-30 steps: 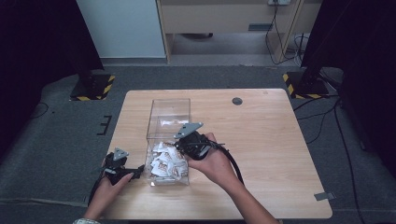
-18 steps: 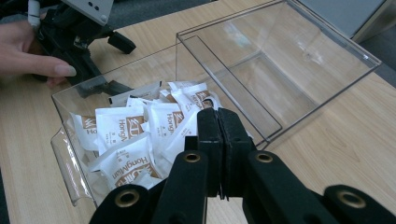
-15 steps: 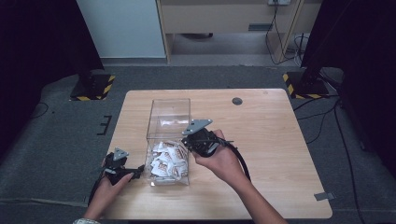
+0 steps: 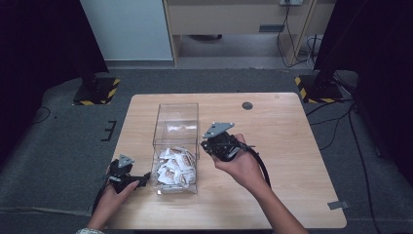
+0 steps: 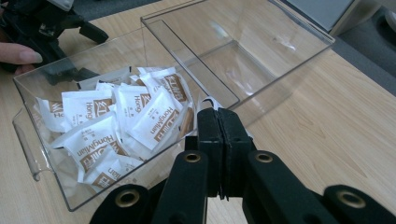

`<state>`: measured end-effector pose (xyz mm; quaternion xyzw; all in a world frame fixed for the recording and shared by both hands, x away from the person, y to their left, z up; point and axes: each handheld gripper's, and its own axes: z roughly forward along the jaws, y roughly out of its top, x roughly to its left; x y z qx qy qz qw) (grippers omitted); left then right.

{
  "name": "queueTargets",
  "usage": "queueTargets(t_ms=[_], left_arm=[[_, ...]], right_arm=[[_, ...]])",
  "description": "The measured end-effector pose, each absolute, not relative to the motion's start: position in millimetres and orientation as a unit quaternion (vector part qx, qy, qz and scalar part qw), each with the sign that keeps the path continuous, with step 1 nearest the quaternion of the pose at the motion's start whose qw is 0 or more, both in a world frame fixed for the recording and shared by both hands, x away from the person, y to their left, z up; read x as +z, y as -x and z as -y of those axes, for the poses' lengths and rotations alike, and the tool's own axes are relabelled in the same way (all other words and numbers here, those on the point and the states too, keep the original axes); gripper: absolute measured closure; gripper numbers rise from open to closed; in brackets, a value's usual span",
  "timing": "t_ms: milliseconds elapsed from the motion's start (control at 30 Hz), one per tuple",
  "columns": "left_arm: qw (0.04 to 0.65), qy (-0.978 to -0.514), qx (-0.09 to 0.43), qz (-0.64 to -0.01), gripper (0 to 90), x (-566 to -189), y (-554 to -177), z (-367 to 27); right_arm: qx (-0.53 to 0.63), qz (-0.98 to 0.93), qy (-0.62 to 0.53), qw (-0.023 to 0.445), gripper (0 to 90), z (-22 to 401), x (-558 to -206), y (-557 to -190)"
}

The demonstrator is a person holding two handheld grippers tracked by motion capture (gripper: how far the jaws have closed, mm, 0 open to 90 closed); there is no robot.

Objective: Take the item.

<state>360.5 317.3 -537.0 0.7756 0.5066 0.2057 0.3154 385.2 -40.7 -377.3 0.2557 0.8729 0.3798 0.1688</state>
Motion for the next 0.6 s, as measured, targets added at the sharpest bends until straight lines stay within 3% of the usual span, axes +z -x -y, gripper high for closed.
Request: queueTargets(t_ms=[600], left_arm=[[0.315,-0.776,0.206,-0.507,0.0,-536.9,-360.5,-317.3]], right_arm=[[0.374,-0.865,-0.282,0.182,89.0,71.4,-383.3,-392.9]])
